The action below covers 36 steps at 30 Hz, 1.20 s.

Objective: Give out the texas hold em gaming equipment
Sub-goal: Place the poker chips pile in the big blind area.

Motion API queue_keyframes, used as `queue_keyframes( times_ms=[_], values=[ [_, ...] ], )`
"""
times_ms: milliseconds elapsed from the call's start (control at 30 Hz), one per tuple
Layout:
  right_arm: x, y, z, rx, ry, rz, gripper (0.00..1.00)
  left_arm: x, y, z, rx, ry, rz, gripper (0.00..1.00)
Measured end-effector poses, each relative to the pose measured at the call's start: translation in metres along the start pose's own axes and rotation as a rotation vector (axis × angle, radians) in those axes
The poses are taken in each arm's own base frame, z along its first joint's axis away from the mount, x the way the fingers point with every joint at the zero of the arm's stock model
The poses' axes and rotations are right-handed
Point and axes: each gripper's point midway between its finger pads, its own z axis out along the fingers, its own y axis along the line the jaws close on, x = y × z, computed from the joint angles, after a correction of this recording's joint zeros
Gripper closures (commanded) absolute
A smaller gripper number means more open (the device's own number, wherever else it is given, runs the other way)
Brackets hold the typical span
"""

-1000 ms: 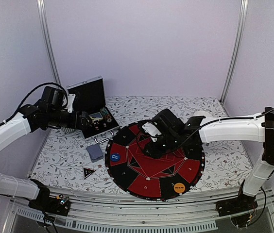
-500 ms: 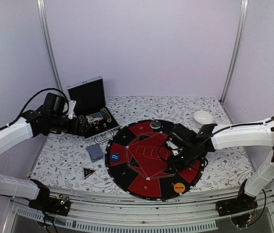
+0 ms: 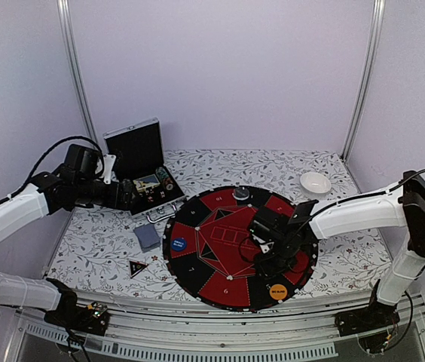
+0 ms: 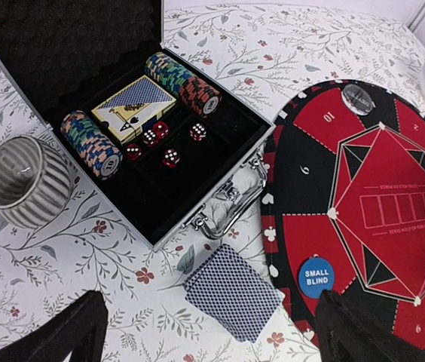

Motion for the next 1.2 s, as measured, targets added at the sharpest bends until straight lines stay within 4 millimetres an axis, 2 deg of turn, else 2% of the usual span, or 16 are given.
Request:
queue_keyframes(
  times_ms=[233,533,600,900,1200],
  values=[
    [-0.004,0.028,0.003,-0.04,-0.016,-0.076,0.98,0.0,0.002,0.001,-0.004,0.0,-0.004,0.02],
    [0.006,0.056,0.01,-0.071,-0.019,-0.16,0.95,0.0,0.003,0.001,-0.001,0.0,-0.008,0.02],
    [0.008,0.057,0.011,-0.067,-0.021,-0.17,0.93,0.0,0.003,0.001,0.001,0.001,-0.009,0.02],
    [0.006,0.054,0.012,-0.041,-0.035,-0.186,0.64,0.001,0.003,0.001,0.004,0.002,-0.01,0.02],
    [0.006,0.052,0.014,-0.015,-0.047,-0.199,0.53,0.0,0.003,0.001,0.005,-0.002,-0.013,0.02]
  ],
)
